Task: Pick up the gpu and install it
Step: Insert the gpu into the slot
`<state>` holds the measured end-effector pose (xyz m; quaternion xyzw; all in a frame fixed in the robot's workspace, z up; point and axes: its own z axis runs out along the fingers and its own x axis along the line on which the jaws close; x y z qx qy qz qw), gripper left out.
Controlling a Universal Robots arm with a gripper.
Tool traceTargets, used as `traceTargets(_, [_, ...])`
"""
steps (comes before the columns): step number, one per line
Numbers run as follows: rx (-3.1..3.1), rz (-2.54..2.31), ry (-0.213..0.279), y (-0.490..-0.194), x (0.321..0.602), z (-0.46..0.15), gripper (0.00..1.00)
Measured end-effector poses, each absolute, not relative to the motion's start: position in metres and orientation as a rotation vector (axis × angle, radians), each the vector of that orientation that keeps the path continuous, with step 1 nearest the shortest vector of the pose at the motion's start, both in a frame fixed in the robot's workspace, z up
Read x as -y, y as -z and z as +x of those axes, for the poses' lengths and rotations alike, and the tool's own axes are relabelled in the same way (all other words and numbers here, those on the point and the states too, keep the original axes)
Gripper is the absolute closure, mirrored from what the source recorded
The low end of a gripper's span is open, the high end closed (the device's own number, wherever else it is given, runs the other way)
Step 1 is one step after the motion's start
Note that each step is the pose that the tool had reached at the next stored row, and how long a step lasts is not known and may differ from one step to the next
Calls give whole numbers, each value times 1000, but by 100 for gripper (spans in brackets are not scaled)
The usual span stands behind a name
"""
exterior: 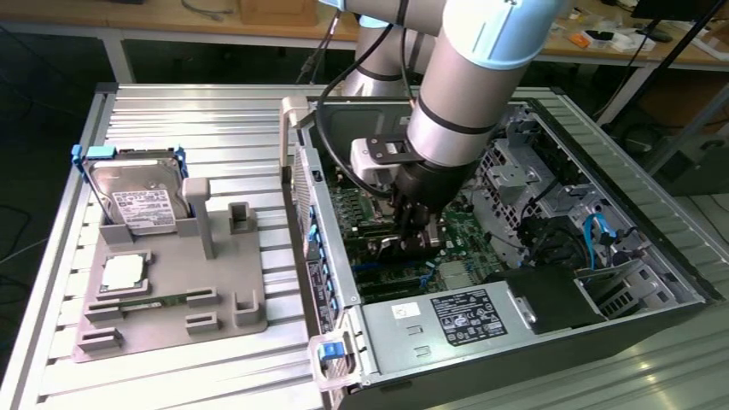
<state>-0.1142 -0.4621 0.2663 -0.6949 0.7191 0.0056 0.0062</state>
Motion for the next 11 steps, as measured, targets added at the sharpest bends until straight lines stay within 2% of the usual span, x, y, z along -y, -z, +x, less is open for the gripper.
traceTargets(11, [-2247,-2171,-24,-266,462,-115,73])
